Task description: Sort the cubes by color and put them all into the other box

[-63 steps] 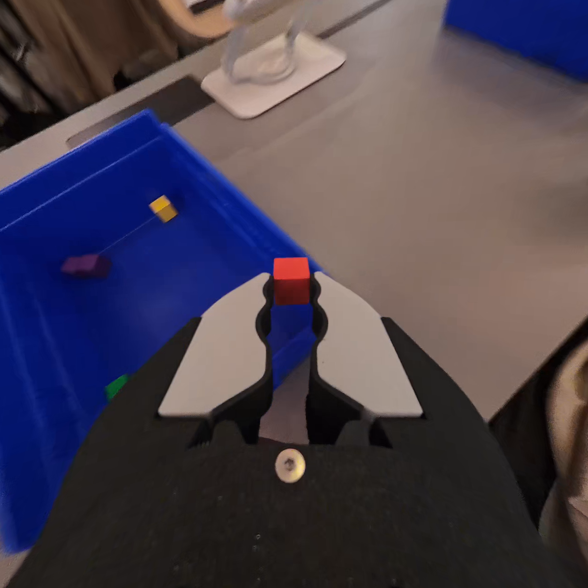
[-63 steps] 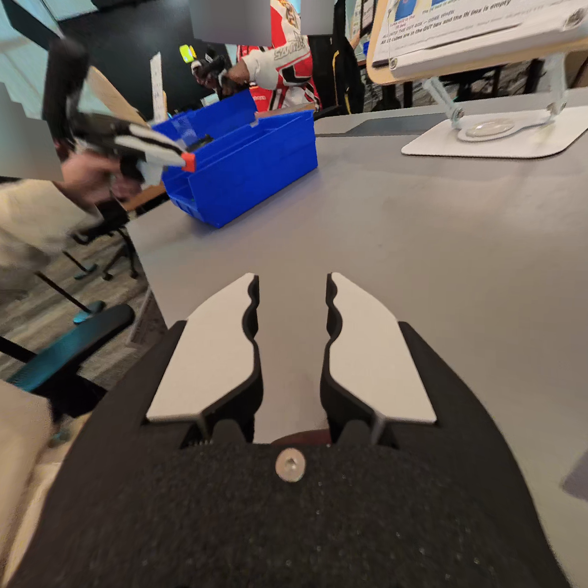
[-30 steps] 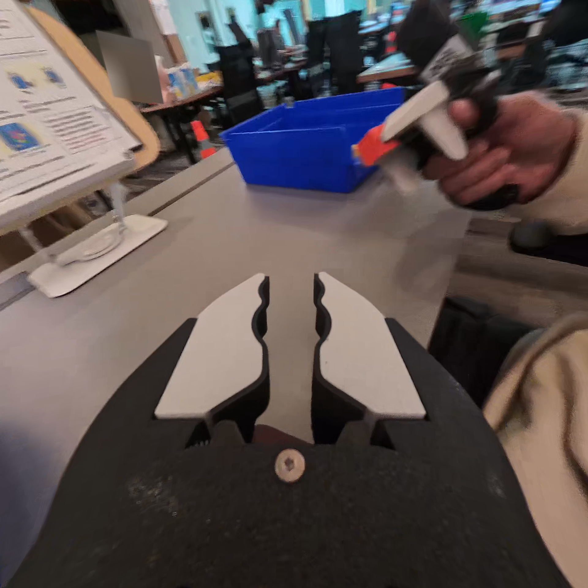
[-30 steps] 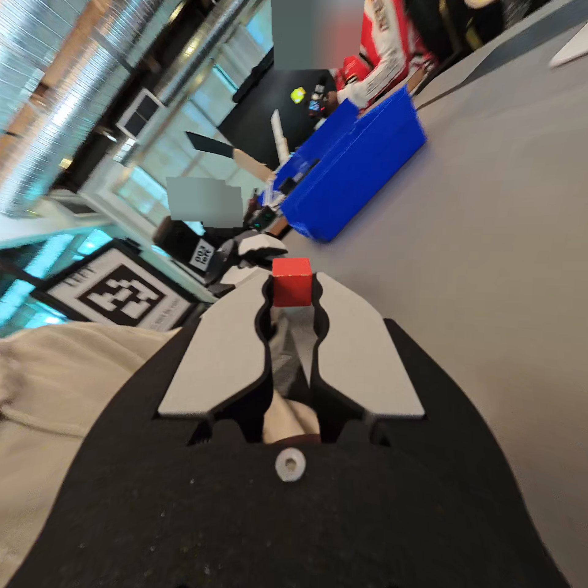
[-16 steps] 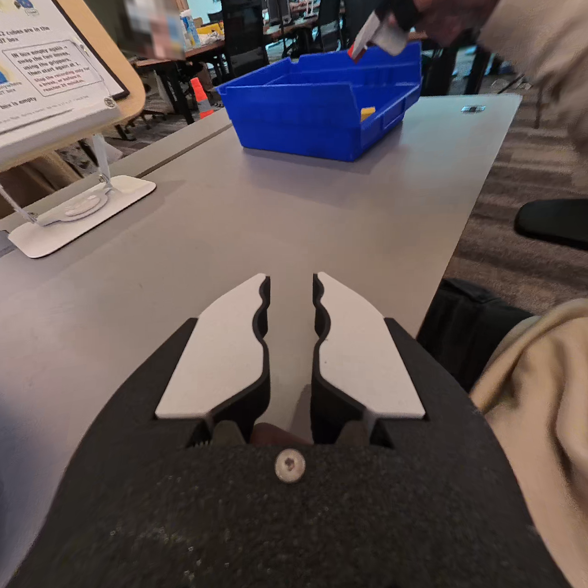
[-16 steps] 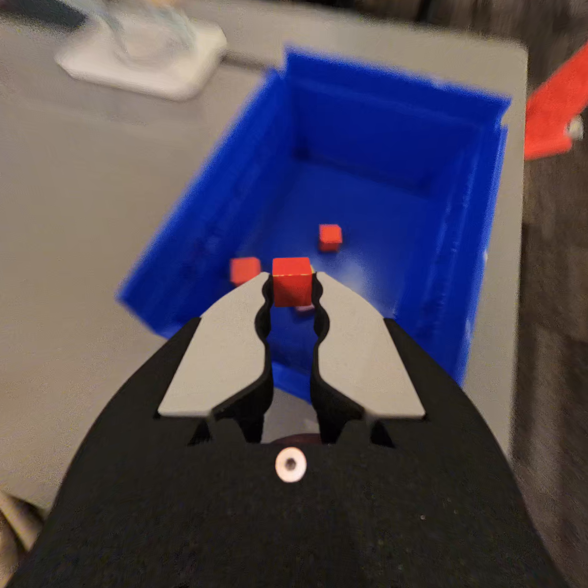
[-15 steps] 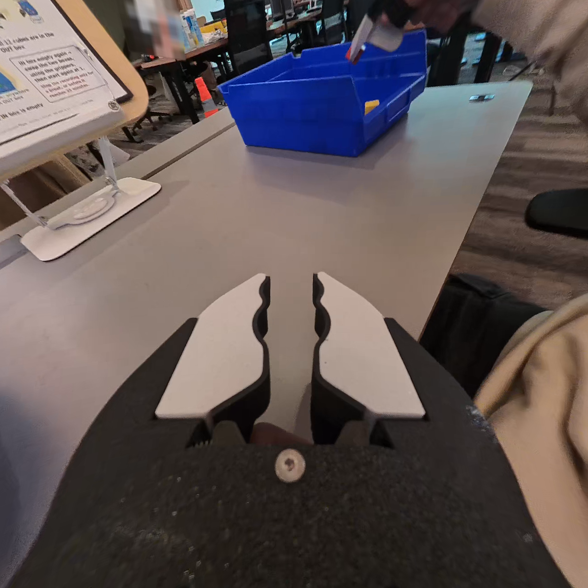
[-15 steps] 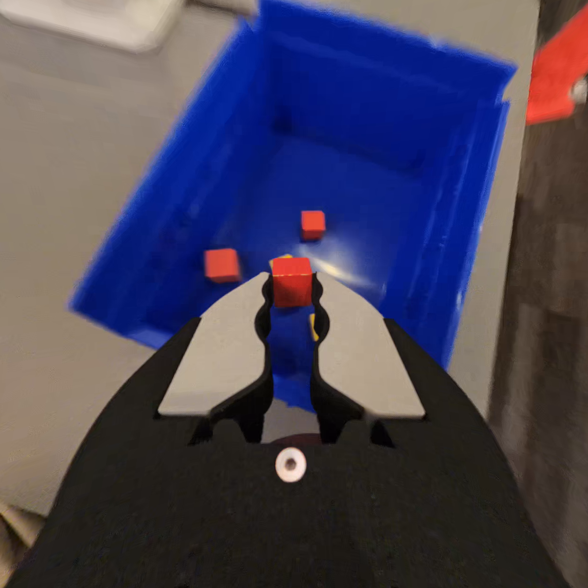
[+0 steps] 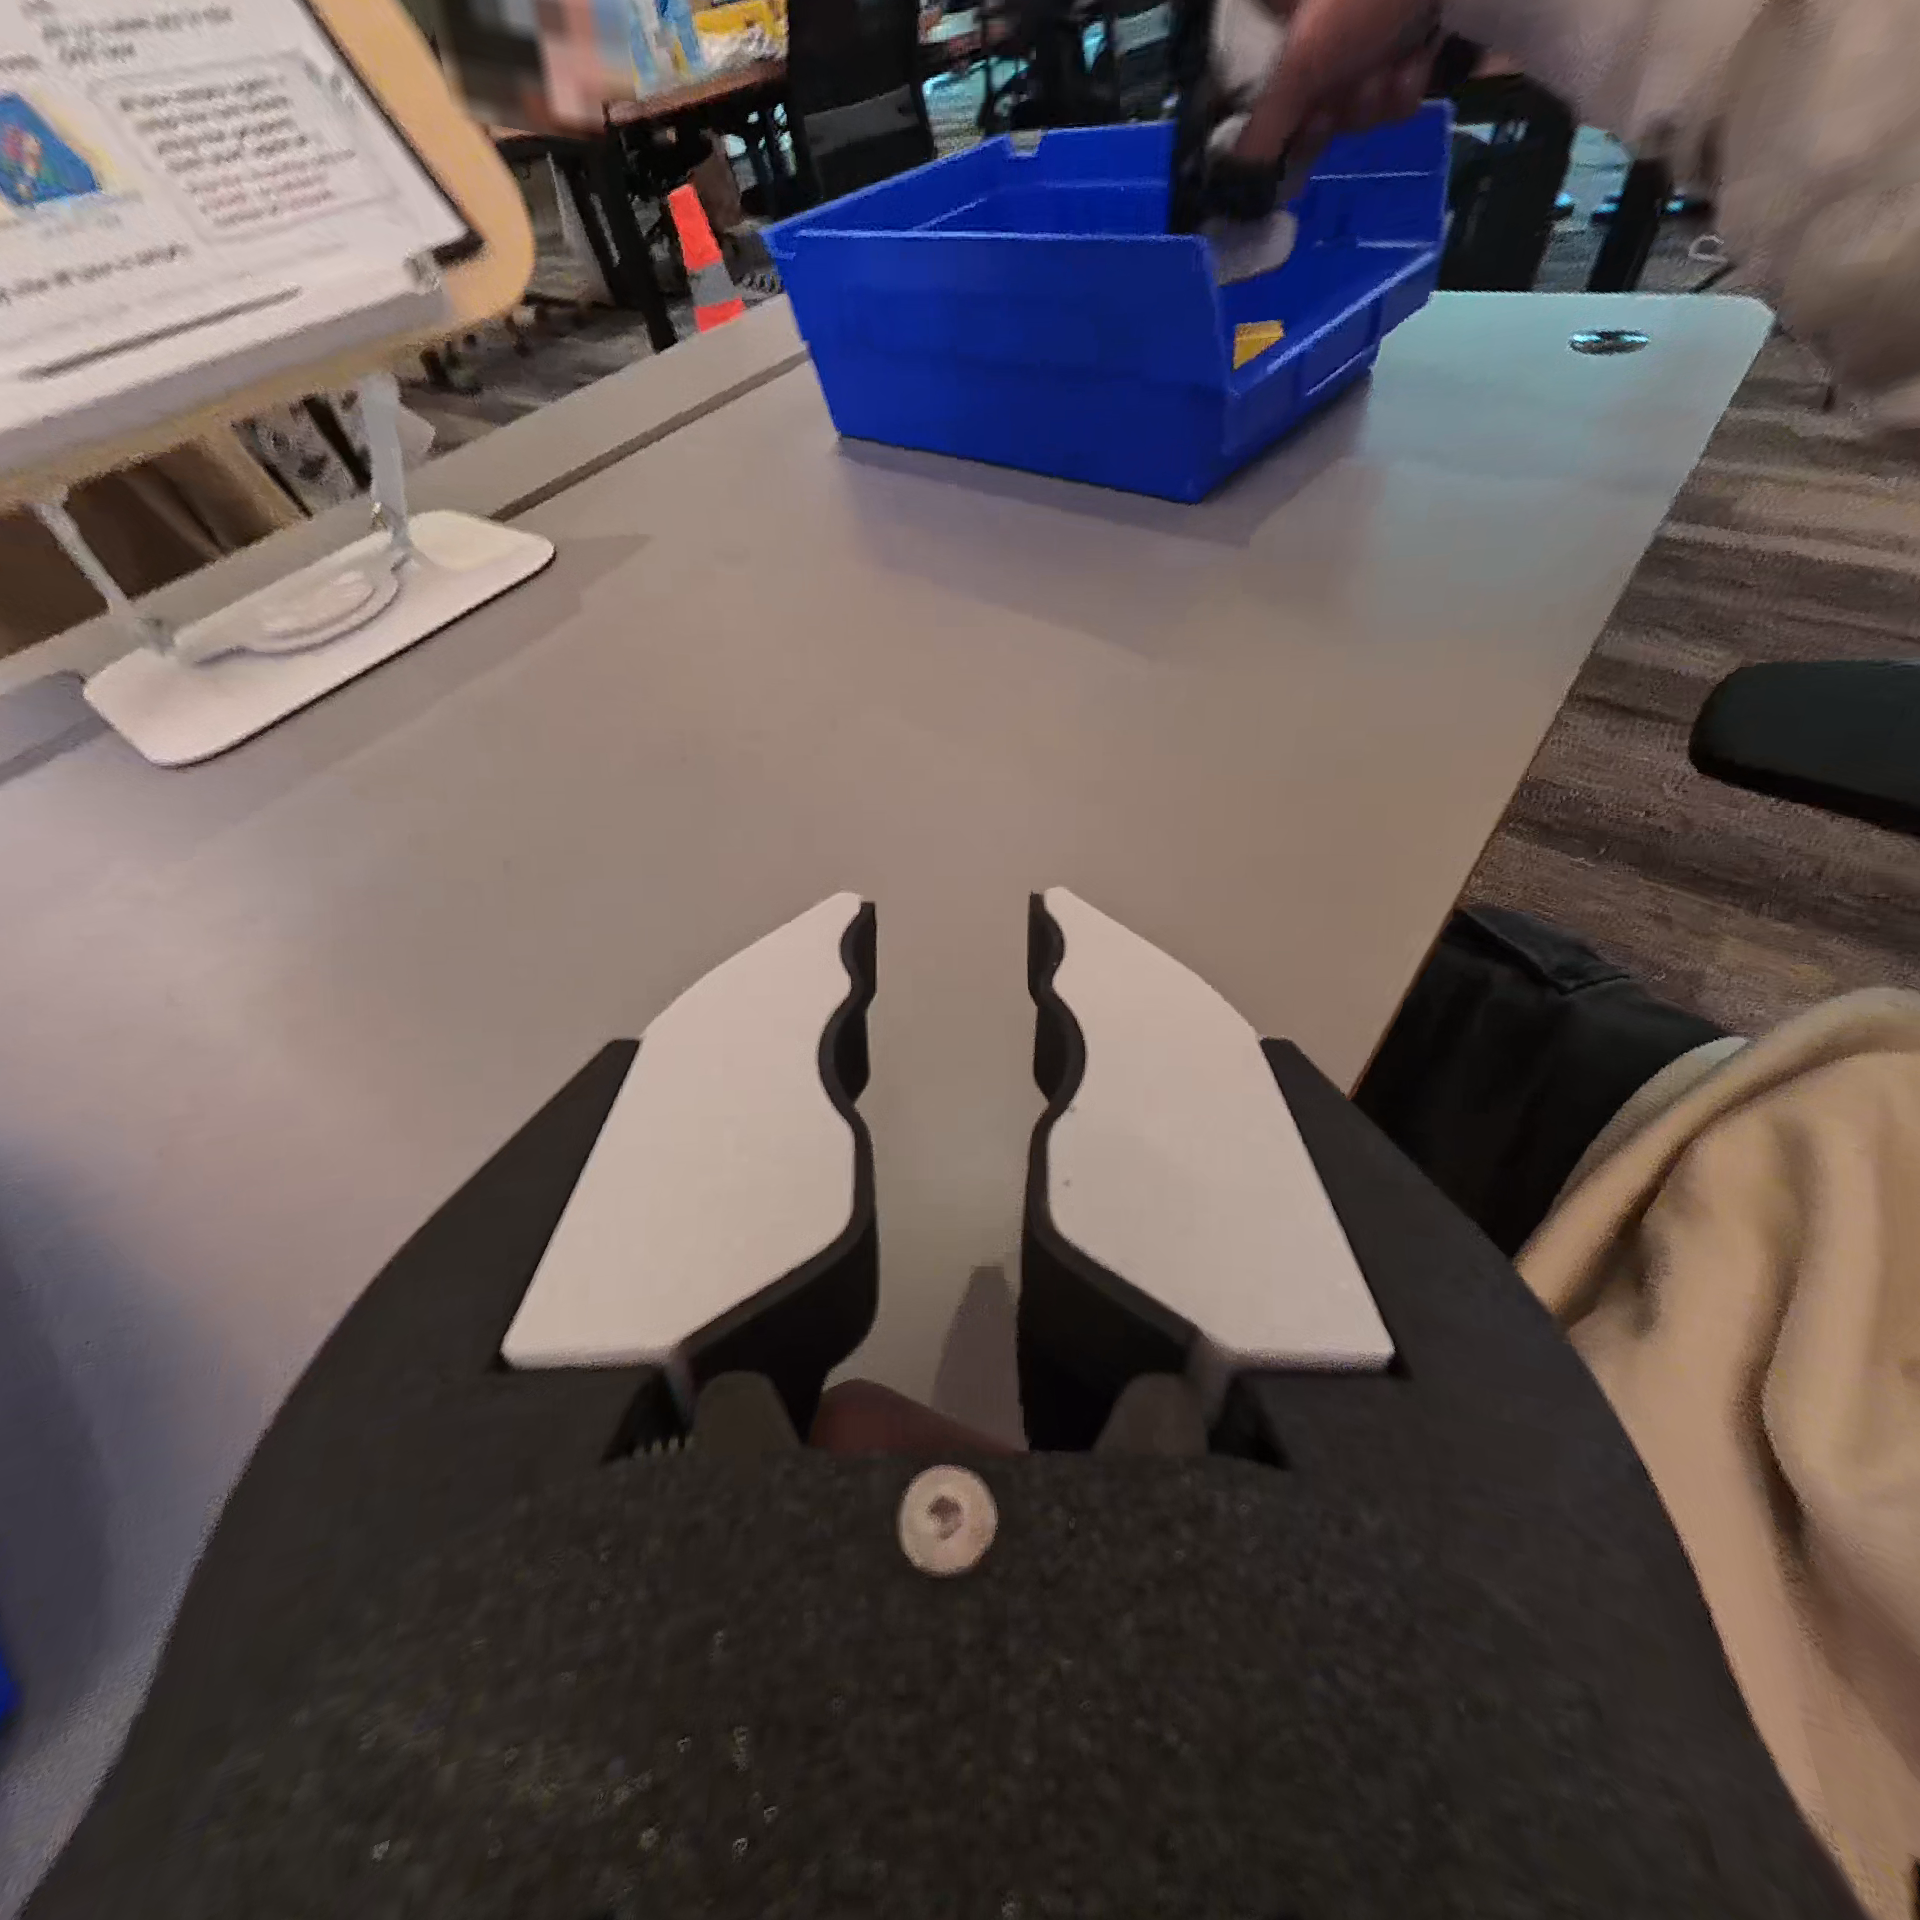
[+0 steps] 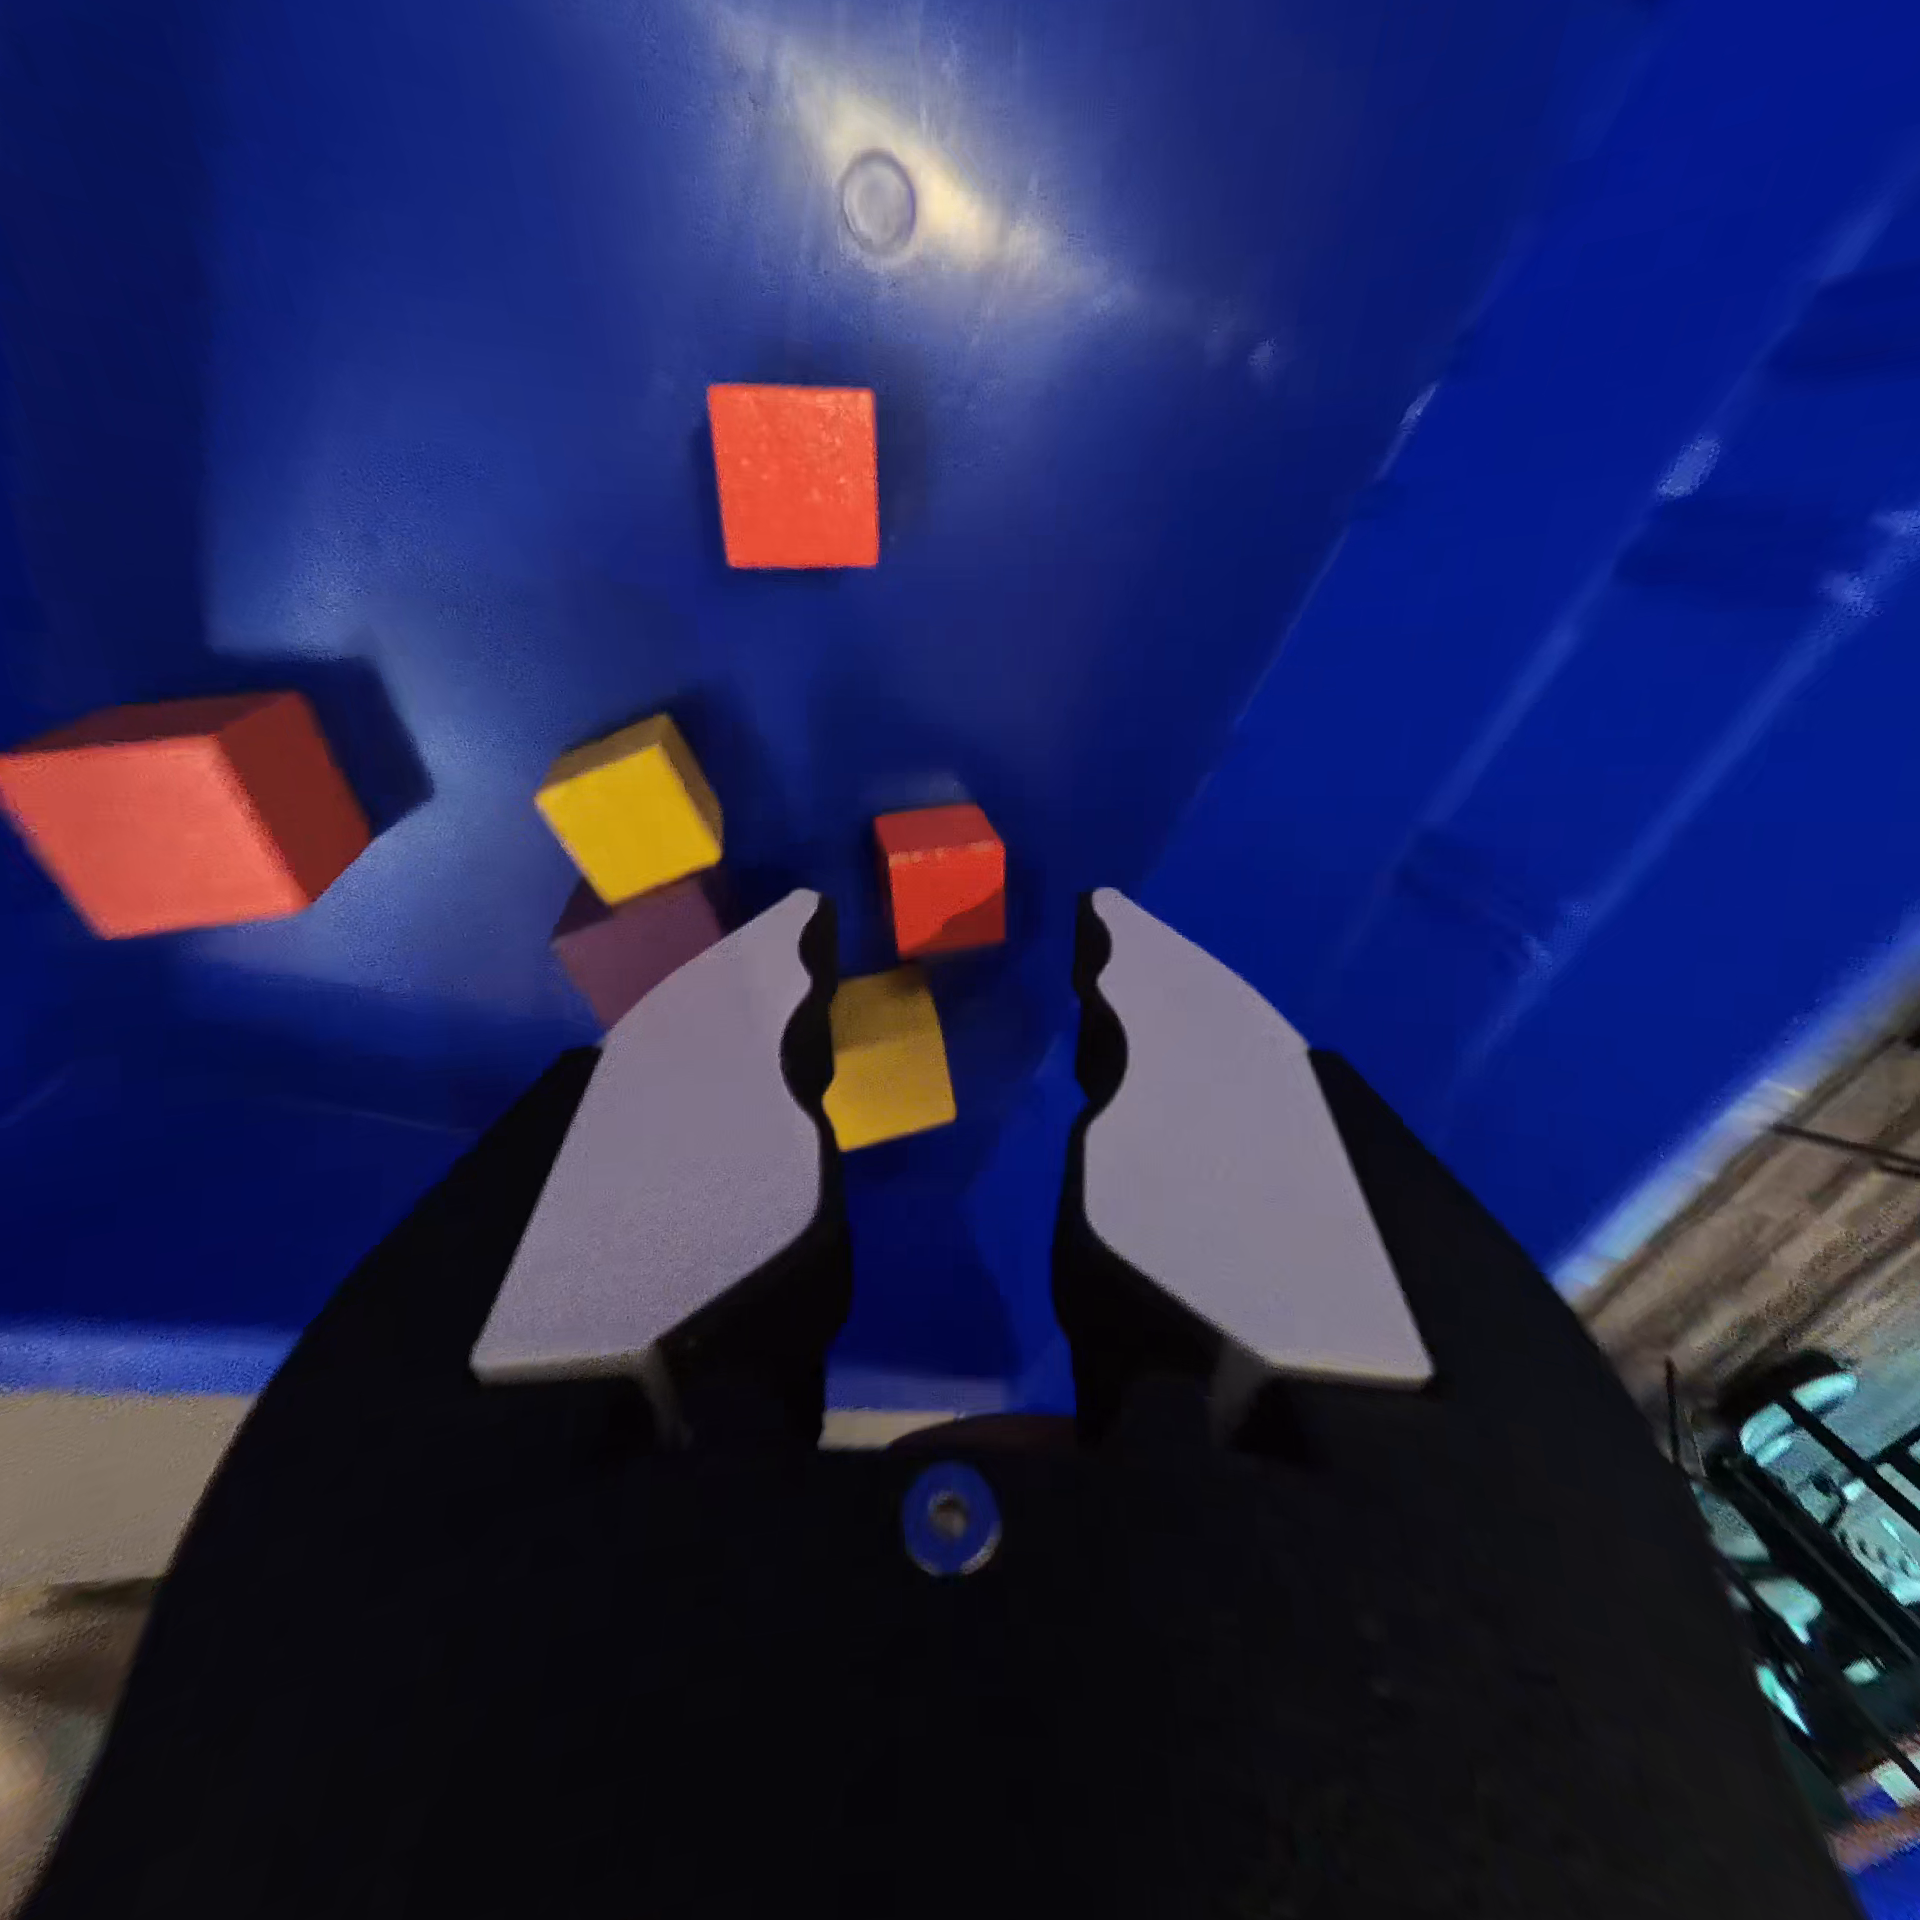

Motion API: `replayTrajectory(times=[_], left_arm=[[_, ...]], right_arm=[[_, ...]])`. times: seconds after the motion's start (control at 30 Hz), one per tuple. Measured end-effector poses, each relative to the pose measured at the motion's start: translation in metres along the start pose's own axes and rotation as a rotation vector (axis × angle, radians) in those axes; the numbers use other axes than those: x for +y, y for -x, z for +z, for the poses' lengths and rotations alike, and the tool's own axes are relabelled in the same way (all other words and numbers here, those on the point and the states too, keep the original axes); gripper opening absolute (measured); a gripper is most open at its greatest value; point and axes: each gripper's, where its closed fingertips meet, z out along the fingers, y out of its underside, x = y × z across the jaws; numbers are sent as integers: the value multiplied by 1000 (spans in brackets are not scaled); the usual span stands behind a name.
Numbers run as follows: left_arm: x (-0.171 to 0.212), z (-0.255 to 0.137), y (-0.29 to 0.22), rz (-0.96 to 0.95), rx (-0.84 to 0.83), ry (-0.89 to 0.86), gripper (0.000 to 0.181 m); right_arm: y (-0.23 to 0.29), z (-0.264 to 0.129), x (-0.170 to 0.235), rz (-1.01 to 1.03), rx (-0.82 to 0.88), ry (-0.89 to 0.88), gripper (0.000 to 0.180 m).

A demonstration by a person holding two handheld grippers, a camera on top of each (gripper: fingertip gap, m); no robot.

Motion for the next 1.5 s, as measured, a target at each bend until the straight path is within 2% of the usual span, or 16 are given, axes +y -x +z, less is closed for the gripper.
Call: replayTrajectory(times=[0.07,0.17,0.23,0.3,0.37,0.47,0.7,0.77,0.87,0.97,1.07,1.17,1.27,1.4,1.47,1.5], left_arm=[[2,-1,8,-65,5,17,27],[5,-2,24,-143,-19,23,33],[8,0,35,-192,-37,40,41],[11,2,40,-249,-29,48,50],[13,2,44,-303,-21,50,54],[15,2,48,-345,-21,46,59],[-4,-20,76,-353,-106,-21,57],[-23,-46,111,-337,-227,-83,53],[-45,-94,198,-430,-494,-167,48],[-41,-112,290,-492,-691,-159,49],[12,-73,366,-535,-746,87,55],[69,-29,410,-589,-747,271,52],[97,4,418,-605,-686,383,54],[112,21,417,-608,-663,493,54],[126,25,419,-608,-669,568,51],[133,29,416,-612,-641,602,44]], right_arm=[[5,-34,-2,13,43,-167,45],[63,-107,-19,-39,24,-649,44],[152,-153,-21,-102,-205,-1038,39],[239,-173,-3,-99,-518,-1277,30],[309,-161,16,-101,-766,-1271,35],[366,-150,36,-182,-931,-1148,40],[360,-134,31,-201,-783,-1160,42],[357,-132,30,-179,-790,-1152,42],[358,-131,28,-185,-800,-1141,42],[359,-132,24,-206,-766,-1146,43],[363,-135,23,-218,-772,-1139,42],[366,-134,25,-229,-756,-1130,41],[364,-131,25,-225,-735,-1126,41],[363,-130,26,-218,-756,-1112,41],[364,-127,26,-223,-762,-1098,41],[365,-126,27,-229,-766,-1091,41]])
